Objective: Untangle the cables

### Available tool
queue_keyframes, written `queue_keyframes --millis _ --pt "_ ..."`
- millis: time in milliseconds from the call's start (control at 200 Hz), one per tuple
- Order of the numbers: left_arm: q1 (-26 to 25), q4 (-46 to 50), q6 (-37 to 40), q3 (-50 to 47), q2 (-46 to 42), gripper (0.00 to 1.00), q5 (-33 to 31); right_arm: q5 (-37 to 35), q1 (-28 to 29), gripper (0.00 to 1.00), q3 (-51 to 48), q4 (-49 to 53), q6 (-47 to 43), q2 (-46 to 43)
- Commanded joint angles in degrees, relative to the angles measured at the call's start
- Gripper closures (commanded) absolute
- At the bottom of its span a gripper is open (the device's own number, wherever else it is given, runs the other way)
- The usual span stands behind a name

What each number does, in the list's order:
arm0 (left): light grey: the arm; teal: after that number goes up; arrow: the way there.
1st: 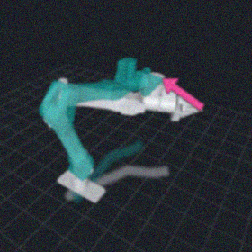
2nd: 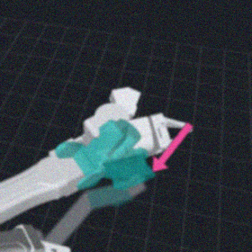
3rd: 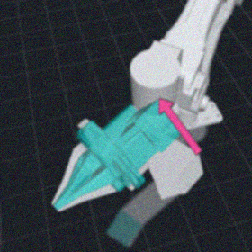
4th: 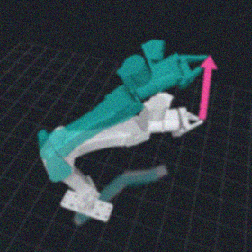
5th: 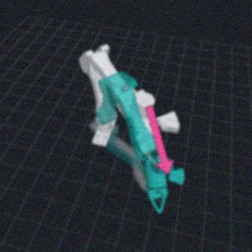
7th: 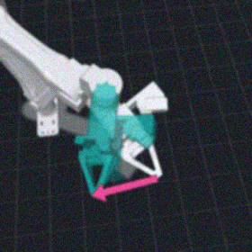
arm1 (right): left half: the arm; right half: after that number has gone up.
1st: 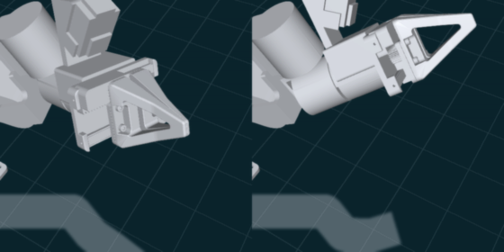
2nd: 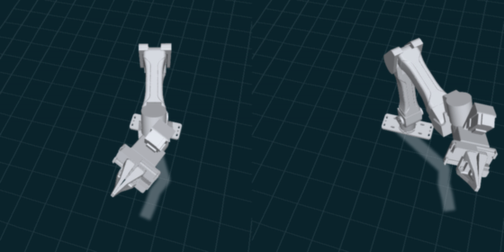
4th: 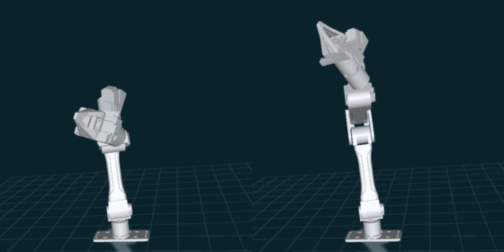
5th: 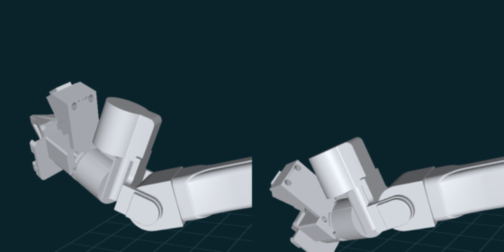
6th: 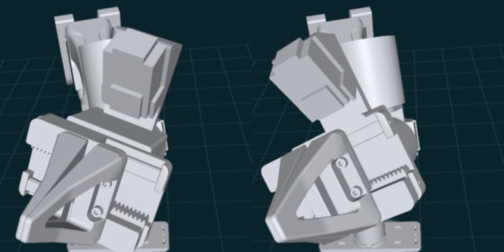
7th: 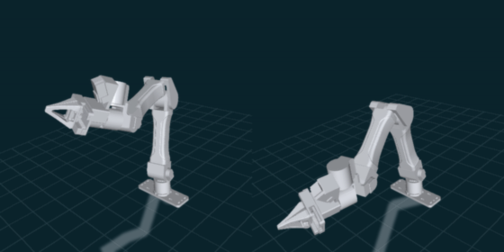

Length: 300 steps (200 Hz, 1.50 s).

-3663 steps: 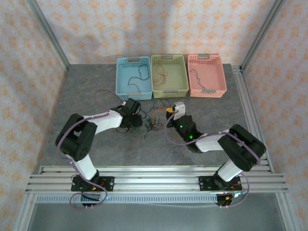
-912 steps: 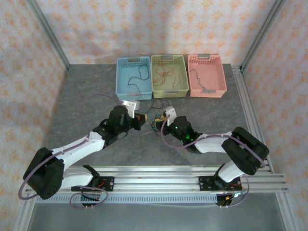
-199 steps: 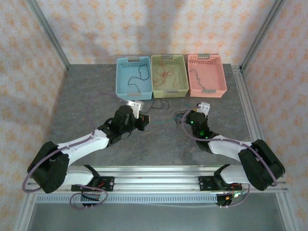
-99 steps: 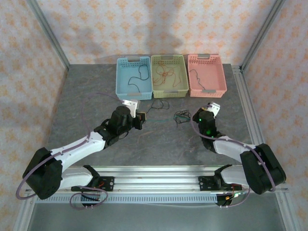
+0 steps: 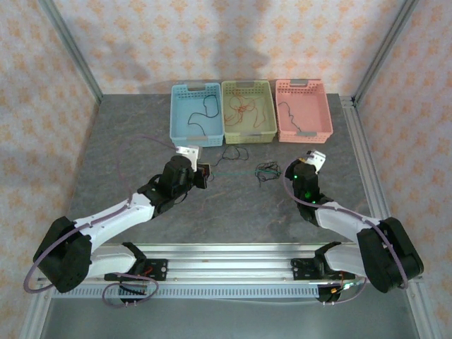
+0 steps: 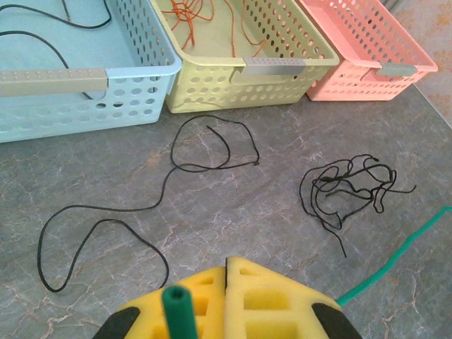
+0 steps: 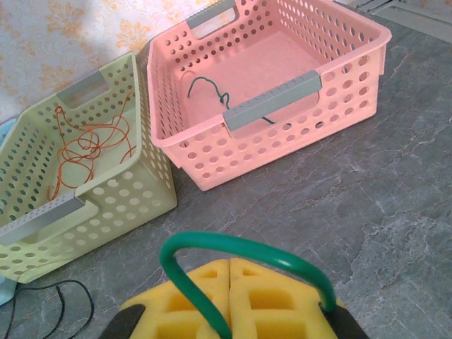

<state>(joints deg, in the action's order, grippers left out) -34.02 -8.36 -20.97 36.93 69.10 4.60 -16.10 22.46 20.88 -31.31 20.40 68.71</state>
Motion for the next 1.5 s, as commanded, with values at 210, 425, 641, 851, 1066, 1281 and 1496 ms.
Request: queue_keyframes --millis 210,425,641,851,1066,1281,1496 --pt "1.1 0.2 0.7 -0.1 2.0 1.00 1.7 15.3 -0.2 0.76 -0.2 -9.9 -1.5 4.3" --pt "0.5 0.6 1.1 0.0 1.6 1.00 0.8 13.1 4.7 0.44 -0.1 -9.4 -9.6 -0.1" --pt "0.5 2.4 0.8 0.8 2.3 1.00 -2.0 2.7 6.0 0.37 -3.0 -7.0 -11.3 -9.5" --pt "0.5 5.4 0.3 2.5 4.4 1.00 -6.0 -9.7 5.3 0.31 -3.1 -2.1 -8.7 -11.0" --pt "0.5 4.9 0.4 2.5 4.8 1.00 -4.4 -4.5 5.2 0.42 -3.7 -3.7 -9.1 -12.6" --pt "0.5 2.0 0.3 1.8 5.1 1.00 1.0 10.7 6.5 0.96 -2.9 -11.9 -11.0 -5.5" --pt "0.0 -4.3 -0.8 1.4 7.3 1.00 13.1 25.4 13.3 1.00 -1.2 -20.4 -13.3 -1.2"
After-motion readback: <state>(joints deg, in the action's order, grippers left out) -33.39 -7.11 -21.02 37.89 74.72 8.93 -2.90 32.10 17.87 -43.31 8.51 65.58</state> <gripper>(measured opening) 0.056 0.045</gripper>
